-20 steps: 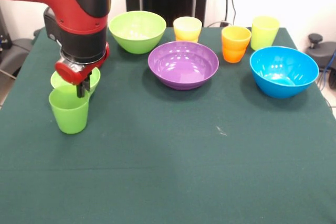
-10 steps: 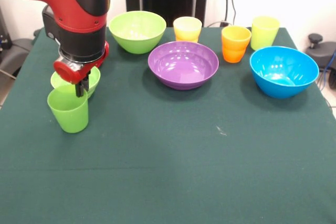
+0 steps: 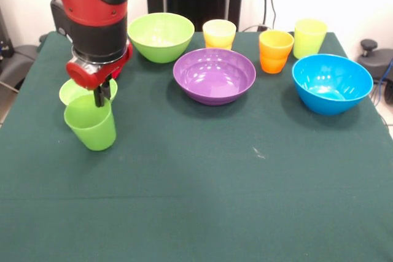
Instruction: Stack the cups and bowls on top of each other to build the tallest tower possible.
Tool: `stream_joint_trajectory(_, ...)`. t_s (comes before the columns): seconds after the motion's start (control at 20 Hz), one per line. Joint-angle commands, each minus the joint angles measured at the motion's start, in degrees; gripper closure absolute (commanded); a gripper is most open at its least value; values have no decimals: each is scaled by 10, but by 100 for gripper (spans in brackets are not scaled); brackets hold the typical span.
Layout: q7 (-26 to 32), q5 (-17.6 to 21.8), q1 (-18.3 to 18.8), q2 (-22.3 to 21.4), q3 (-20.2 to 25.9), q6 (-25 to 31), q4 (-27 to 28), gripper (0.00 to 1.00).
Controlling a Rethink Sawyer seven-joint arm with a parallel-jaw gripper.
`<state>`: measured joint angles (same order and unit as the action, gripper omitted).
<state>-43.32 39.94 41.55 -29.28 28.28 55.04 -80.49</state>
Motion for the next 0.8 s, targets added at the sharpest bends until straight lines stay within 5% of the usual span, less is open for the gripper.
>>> stream_joint_trajectory(0.05,-51,-32,-40,-22,25,-30,-45,100)
stream_joint_trajectory(0.8,-135,-47,-121,-65,-10,-81,-71,100)
